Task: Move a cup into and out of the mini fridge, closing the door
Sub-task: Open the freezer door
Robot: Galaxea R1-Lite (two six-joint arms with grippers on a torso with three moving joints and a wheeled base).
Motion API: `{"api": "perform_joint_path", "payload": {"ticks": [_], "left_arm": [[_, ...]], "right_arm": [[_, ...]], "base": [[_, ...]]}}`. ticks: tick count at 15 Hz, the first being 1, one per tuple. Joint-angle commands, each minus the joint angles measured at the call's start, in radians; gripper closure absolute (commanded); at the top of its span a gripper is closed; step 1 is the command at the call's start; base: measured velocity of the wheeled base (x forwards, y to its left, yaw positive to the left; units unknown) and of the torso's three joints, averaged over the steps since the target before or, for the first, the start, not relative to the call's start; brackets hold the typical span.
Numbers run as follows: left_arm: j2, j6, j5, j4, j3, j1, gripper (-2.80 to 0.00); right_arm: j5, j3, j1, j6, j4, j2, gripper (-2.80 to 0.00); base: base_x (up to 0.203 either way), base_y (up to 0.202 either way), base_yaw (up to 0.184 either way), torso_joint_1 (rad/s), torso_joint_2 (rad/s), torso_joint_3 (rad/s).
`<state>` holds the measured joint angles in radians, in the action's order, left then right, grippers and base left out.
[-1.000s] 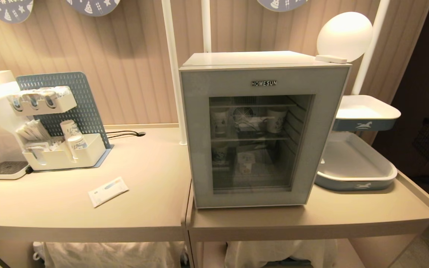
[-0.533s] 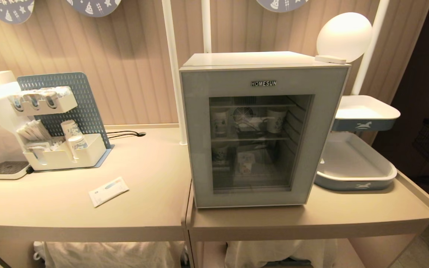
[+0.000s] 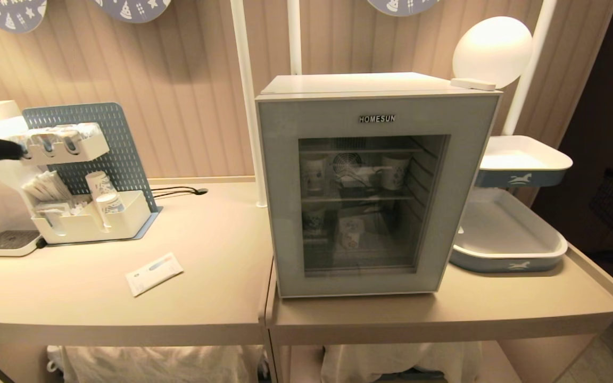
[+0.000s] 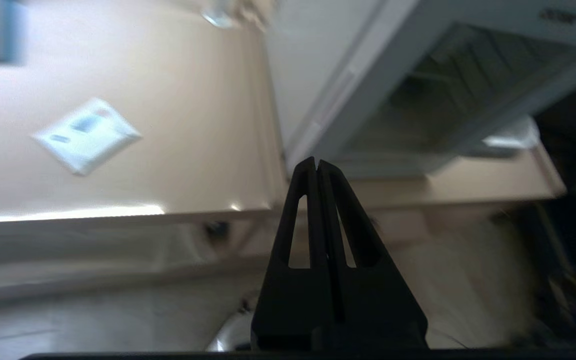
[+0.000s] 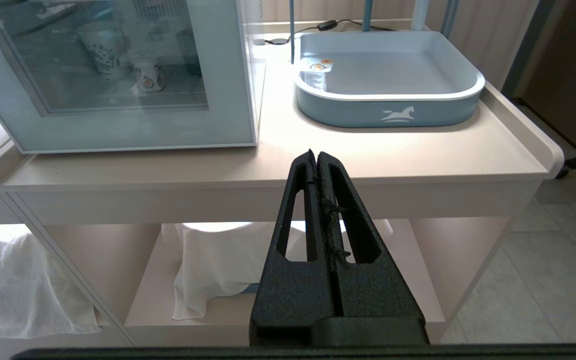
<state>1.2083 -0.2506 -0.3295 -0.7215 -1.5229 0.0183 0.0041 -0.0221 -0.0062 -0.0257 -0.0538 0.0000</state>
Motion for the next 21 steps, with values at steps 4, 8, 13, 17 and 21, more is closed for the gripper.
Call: {"api": "perform_joint_path", "payload": {"ticks": [4, 8, 13, 17, 21], "left_arm": [[0.179, -0.004, -0.362, 0.162, 0.191, -0.02, 0.0], [0.25, 0.082, -0.519, 0.652, 0.526, -0.06, -2.8], [0.43, 0.1, -0.639, 1.128, 0.669, -0.067, -2.8], [0.583, 0.045, -0.655, 1.453, 0.711, -0.016, -2.8], [0.72, -0.024, -0.674, 1.669, 0.707, 0.061, -2.8]], "right_arm": [[0.0, 0.001, 0.0, 0.001, 0.0, 0.002, 0.0], [-0.001, 0.001, 0.0, 0.001, 0.002, 0.0, 0.0], [-0.003, 0.001, 0.0, 0.001, 0.002, 0.0, 0.0], [-0.004, 0.002, 0.0, 0.003, 0.002, 0.0, 0.0], [-0.003, 0.019, 0.0, 0.004, 0.06, 0.0, 0.0]], "base": [[0.0, 0.0, 0.0, 0.0, 0.0, 0.0], [0.0, 0.0, 0.0, 0.0, 0.0, 0.0], [0.0, 0.0, 0.0, 0.0, 0.0, 0.0], [0.0, 0.0, 0.0, 0.0, 0.0, 0.0], [0.0, 0.0, 0.0, 0.0, 0.0, 0.0]]}}
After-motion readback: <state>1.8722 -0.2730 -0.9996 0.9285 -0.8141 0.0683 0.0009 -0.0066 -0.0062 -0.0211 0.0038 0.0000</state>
